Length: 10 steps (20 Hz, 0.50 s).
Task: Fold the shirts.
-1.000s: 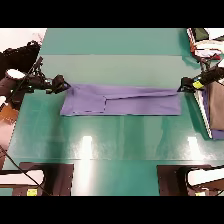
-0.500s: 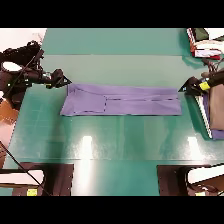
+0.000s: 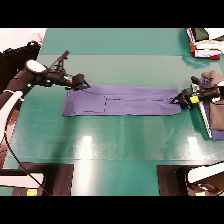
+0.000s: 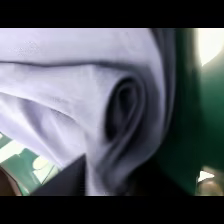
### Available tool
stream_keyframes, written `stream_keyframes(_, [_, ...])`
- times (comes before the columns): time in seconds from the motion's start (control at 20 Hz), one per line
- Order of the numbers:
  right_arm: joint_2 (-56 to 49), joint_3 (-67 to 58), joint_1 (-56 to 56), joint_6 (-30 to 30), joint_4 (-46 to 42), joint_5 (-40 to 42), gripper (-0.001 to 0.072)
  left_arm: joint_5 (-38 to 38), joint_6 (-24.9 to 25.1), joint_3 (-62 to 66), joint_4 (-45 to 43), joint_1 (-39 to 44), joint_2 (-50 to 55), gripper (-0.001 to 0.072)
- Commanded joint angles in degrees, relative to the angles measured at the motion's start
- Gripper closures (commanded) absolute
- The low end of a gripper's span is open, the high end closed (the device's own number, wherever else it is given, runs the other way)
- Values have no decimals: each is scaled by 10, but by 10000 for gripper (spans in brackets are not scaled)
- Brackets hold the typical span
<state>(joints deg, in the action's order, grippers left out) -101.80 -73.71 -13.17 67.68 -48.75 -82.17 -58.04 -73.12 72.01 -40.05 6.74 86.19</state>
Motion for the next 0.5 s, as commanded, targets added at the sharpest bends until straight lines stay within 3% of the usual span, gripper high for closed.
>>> stream_keyframes(0.0, [-10, -11, 28, -31, 27, 3, 679, 41, -28, 10, -7, 57, 19, 680])
stream_keyframes(0.15, [22, -58, 34, -32, 27, -27, 697, 41, -37, 66, -8, 97, 73, 680])
stream_keyframes(0.45, [140, -164, 97, 23, 28, -46, 697, 40, -82, 217, -17, 184, 215, 680])
